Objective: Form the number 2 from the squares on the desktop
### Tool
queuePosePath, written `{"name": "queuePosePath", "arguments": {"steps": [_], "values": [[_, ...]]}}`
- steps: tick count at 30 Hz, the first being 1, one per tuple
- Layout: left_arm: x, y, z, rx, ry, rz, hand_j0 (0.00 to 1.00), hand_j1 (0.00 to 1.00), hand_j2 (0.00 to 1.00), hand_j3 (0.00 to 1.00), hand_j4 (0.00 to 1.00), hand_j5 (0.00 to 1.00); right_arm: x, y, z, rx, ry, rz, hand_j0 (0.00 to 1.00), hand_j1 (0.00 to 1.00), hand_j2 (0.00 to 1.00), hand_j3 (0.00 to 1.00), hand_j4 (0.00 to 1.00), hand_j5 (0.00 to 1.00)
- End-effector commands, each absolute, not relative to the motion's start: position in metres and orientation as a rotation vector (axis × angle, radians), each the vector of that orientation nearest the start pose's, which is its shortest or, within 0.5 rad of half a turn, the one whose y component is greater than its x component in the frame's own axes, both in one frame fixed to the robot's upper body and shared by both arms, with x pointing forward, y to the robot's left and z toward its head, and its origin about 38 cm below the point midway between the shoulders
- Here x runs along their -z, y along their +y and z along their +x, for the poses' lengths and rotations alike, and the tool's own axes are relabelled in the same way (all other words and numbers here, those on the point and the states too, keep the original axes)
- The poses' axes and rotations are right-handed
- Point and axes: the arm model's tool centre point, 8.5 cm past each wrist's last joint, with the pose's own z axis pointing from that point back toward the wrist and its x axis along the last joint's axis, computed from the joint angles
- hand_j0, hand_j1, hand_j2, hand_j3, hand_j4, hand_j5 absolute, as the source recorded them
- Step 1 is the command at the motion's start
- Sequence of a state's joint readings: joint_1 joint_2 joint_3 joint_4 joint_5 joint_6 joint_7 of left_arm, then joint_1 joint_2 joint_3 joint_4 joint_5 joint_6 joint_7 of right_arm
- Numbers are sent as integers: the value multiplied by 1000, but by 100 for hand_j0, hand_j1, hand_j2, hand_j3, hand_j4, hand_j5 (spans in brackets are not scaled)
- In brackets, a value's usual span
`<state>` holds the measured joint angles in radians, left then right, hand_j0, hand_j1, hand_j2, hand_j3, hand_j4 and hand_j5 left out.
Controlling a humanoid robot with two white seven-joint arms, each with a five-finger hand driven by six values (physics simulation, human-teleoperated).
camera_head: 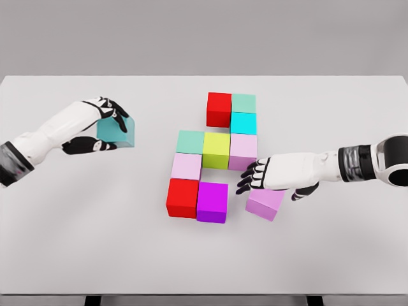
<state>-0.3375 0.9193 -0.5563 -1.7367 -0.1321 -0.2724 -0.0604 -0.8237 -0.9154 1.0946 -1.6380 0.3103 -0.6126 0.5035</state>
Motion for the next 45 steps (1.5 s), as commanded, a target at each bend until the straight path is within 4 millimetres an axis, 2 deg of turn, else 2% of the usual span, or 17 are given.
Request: {"name": "queuePosePath", "arguments": {"steps": [1, 5, 12, 16, 19, 21, 26, 29, 31, 36, 40, 45], "values": [[-206, 296, 383, 1439, -1738, 370, 40, 40, 40, 40, 40, 40, -182, -238, 378, 3085, 1675, 57, 100, 100, 100, 100, 100, 100], [-209, 295, 387, 1432, -1747, 378, 40, 40, 40, 40, 40, 40, -185, -239, 380, 3083, 1675, 70, 100, 100, 100, 100, 100, 100], [-201, 286, 396, 1408, -1760, 383, 40, 40, 40, 40, 40, 40, -196, -241, 384, 3065, 1727, 89, 100, 100, 100, 100, 100, 100], [-201, 283, 401, 1406, -1768, 395, 40, 40, 40, 40, 40, 40, -205, -250, 388, 3064, 1745, 144, 100, 100, 100, 100, 100, 100], [-193, 276, 405, 1409, -1767, 403, 40, 40, 40, 40, 40, 40, -212, -256, 390, 3061, 1766, 178, 100, 100, 100, 100, 100, 100], [-188, 273, 407, 1395, -1766, 396, 40, 40, 40, 40, 40, 40, -219, -270, 394, 3078, 1784, 240, 100, 100, 100, 100, 100, 100], [-186, 263, 418, 1408, -1766, 388, 40, 40, 40, 40, 40, 40, -214, -315, 416, 3208, 1829, 369, 100, 100, 100, 100, 100, 100], [-189, 259, 423, 1399, -1779, 392, 40, 40, 40, 40, 40, 40, -199, -333, 420, 3294, 1806, 383, 100, 100, 100, 100, 100, 100], [-187, 256, 427, 1407, -1774, 395, 40, 40, 40, 40, 40, 40, -196, -332, 419, 3312, 1779, 365, 100, 100, 100, 100, 100, 100], [-185, 245, 435, 1408, -1780, 395, 40, 40, 40, 40, 40, 40, -173, -326, 409, 3384, 1673, 243, 100, 100, 100, 100, 100, 100], [-182, 237, 444, 1412, -1775, 388, 40, 40, 40, 40, 40, 40, -165, -317, 406, 3381, 1657, 185, 100, 100, 100, 100, 100, 100], [-181, 231, 453, 1410, -1771, 396, 40, 40, 40, 40, 40, 40, -164, -306, 407, 3355, 1674, 161, 100, 100, 100, 100, 100, 100]]}}
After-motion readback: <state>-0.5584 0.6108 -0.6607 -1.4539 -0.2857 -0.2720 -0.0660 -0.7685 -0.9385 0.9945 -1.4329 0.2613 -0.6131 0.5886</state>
